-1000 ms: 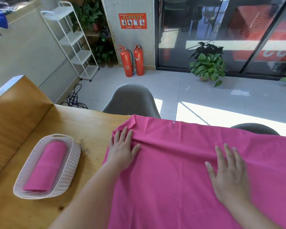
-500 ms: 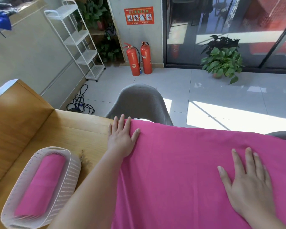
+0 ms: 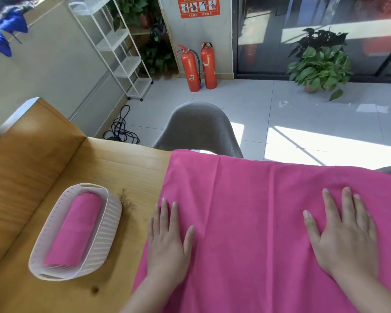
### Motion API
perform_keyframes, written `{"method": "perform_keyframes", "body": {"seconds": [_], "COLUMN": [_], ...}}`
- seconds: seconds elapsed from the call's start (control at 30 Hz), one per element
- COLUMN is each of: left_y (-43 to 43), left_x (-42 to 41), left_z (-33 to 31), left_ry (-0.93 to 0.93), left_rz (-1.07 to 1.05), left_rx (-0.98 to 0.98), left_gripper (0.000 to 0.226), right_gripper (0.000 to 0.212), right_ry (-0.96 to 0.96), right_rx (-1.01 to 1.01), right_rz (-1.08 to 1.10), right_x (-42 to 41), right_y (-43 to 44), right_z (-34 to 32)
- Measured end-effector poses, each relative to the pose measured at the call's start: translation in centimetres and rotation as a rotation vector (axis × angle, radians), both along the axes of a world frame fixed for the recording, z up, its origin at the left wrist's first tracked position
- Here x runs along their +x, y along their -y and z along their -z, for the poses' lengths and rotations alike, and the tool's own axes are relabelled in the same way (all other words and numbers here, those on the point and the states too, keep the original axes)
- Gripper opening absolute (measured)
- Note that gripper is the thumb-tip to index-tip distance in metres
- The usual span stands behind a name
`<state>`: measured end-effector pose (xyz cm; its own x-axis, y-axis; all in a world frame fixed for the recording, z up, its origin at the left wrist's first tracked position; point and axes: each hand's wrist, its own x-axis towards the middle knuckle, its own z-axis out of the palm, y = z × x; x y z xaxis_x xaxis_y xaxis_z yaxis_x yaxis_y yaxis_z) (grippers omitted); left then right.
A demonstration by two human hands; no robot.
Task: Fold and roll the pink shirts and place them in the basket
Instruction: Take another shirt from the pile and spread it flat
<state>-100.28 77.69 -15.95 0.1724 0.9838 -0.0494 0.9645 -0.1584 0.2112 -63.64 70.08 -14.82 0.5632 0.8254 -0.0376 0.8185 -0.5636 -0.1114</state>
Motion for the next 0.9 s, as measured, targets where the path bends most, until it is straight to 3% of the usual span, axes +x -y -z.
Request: {"method": "perform_keyframes", "body": {"seconds": [0.13, 0.37, 0.47, 0.63, 0.73, 0.9], "left_y": [3.3, -1.4, 0.2, 14.4, 22.6, 22.0], "left_x": [-4.3, -3.3, -2.8, -4.6, -9.6, -14.6], "left_z": [0.7, 0.0, -1.0, -1.7, -0.5, 0.7], "left_ry": [-0.099, -0.227, -0.25, -0.043, -0.073, -0.087], "left_rz": [0.062, 0.081, 0.091, 0.033, -0.078, -0.044], "left_rx": [-0.02, -0.106, -0.055, -0.005, -0.061, -0.095], "left_gripper": [0.086, 0.094, 0.086, 0.076, 0.085, 0.083], "right_gripper": [0.084, 0.098, 0.095, 0.077, 0.077, 0.082], "right_ry": [-0.024, -0.131, -0.178, -0.157, -0.166, -0.045], "right_rx": [0.005, -0.045, 0.011, 0.17, 0.188, 0.133], "right_rz": [-0.01, -0.066, -0.046, -0.122, -0.191, -0.226], "right_x": [-0.1, 1.4, 1.0, -7.2, -11.8, -15.4], "right_y": [0.2, -0.4, 2.1, 13.0, 21.2, 31.3], "right_z": [-0.3, -0.5, -1.8, -1.7, -0.6, 1.7]}}
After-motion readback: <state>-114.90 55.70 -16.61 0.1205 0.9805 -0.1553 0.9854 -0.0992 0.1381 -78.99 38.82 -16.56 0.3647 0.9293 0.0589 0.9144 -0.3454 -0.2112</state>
